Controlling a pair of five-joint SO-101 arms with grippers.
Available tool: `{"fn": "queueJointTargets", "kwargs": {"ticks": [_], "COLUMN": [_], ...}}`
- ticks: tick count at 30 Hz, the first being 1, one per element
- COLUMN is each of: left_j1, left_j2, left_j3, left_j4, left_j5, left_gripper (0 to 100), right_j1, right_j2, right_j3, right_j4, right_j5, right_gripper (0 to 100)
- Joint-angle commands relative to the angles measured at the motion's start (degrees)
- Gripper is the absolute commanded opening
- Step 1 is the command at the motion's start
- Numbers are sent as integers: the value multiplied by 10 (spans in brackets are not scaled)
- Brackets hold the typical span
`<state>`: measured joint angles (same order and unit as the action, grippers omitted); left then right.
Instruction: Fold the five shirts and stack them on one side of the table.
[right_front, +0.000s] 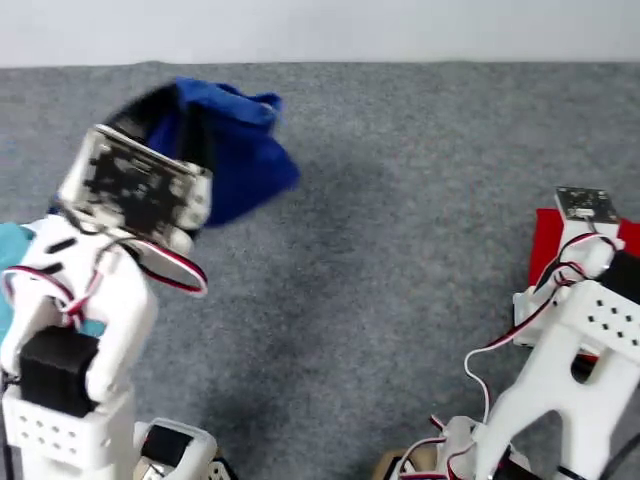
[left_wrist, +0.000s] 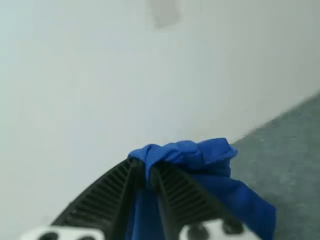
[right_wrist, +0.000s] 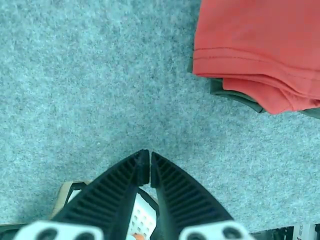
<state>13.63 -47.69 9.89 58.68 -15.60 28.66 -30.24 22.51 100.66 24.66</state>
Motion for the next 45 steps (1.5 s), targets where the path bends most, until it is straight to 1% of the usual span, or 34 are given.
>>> {"fn": "queueJointTargets", "kwargs": {"ticks": [1,3,5,9,11,14,17,21,28,30,33,36,38,42,45], "left_j1": [64,95,113,118,117,117,117,120,121,121,116,83,42,-75,-171], "left_j2": [-3,10,27,72,95,116,120,120,120,120,120,120,121,121,123], "left_j3": [-5,16,41,65,65,65,68,65,45,29,10,5,7,29,76], "left_j4": [62,91,97,70,55,47,53,87,136,145,152,176,193,219,218], "left_j5": [5,5,11,71,88,89,90,90,91,111,144,127,112,60,2], "left_gripper": [5,5,5,5,6,10,52,103,131,140,142,141,141,138,137], "right_j1": [-7,-8,-8,-8,-8,-8,-8,-8,-11,-27,-72,-138,-189,-271,-296], "right_j2": [-17,-17,-17,-16,-16,-16,-16,-13,-12,-12,-12,-11,-11,-15,-12], "right_j3": [-3,-2,-2,-2,-2,-2,-2,-2,-2,-2,-2,1,14,70,89], "right_j4": [23,23,23,23,23,22,22,22,22,23,23,23,24,25,24], "right_j5": [-5,-5,-5,-5,-5,-4,-4,-4,-4,-4,-4,-5,-6,-5,-4], "right_gripper": [9,9,9,9,9,9,9,9,9,9,9,9,9,9,9]}}
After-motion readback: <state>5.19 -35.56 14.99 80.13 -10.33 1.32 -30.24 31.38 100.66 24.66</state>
